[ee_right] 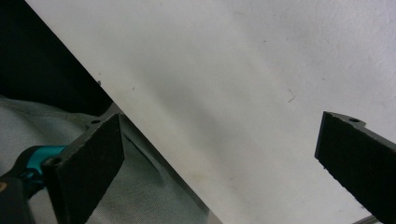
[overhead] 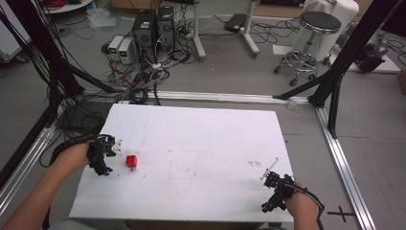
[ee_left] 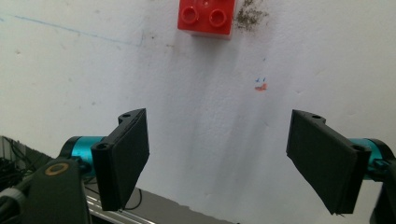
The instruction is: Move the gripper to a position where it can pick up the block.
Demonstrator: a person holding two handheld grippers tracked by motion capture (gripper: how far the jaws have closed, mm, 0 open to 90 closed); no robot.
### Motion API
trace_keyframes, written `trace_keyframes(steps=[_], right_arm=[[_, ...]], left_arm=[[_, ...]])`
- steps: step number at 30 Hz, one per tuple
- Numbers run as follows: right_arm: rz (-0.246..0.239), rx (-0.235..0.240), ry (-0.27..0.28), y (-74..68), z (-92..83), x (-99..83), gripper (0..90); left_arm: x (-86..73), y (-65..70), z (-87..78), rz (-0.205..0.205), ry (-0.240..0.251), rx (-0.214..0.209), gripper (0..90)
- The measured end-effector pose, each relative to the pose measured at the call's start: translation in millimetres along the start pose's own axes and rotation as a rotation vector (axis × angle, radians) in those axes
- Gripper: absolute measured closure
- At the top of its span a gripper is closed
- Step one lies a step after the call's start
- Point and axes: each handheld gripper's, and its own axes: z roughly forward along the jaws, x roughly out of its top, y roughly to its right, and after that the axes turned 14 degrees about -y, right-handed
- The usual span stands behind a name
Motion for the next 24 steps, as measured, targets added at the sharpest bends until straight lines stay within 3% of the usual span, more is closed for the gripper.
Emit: trace_keyframes(steps=[15,24], right_arm=[[-0.004,0.007,-0.004,-1.4,1.7,1.6,0.9],[-0.009,0.009,-0.006,-1.2,3.0,0.9,0.9]], left_arm=[[30.9,-11.4,9.1,0.087,-0.021,-0.023,21.6],[47.0,-15.0,13.8,0.116,-0.021,-0.036,21.6]])
